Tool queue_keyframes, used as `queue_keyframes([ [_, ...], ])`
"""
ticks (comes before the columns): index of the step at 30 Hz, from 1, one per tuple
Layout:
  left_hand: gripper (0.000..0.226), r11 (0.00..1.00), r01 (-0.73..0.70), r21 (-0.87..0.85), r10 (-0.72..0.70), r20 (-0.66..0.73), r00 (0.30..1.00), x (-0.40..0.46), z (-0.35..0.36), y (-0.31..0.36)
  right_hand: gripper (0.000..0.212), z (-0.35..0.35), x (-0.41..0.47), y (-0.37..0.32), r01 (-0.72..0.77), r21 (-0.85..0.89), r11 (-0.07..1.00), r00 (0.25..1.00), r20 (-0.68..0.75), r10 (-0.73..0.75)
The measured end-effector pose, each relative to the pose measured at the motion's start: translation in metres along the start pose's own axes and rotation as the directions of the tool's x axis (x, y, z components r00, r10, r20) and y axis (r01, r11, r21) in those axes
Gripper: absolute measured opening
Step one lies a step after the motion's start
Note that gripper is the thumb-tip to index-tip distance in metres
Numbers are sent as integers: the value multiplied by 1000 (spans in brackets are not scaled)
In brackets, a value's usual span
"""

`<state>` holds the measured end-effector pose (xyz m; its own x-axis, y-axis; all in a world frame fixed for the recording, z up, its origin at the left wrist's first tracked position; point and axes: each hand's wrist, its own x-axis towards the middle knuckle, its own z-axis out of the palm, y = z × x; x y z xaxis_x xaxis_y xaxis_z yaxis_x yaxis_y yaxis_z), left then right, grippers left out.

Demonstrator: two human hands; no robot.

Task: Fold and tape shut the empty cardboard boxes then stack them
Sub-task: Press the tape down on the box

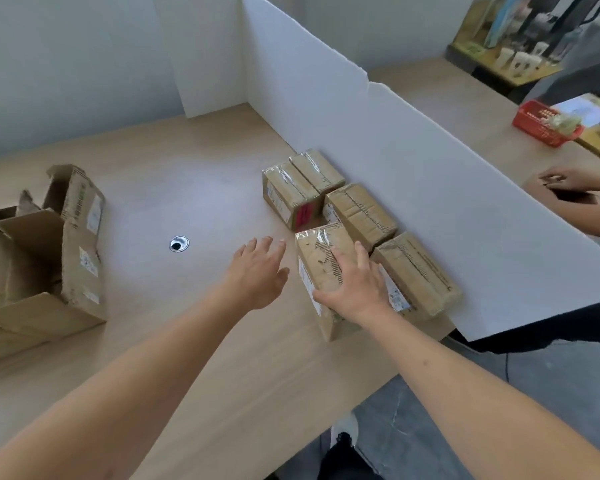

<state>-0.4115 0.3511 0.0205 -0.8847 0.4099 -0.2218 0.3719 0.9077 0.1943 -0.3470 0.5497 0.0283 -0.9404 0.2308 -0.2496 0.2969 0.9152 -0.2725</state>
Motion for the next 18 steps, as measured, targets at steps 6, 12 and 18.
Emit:
queue_keyframes([
  [6,66,995,98,-13,-98,38,994,38,21,14,102,11,61,22,70,-12,997,997,28,-69],
  [12,65,968,250,-29,-247,72,966,84,41,39,101,26,133,52,172,7,985,984,53,-172],
  [18,65,938,343,-46,-340,65,938,121,49,59,99,39,176,67,297,1,955,953,54,-297],
])
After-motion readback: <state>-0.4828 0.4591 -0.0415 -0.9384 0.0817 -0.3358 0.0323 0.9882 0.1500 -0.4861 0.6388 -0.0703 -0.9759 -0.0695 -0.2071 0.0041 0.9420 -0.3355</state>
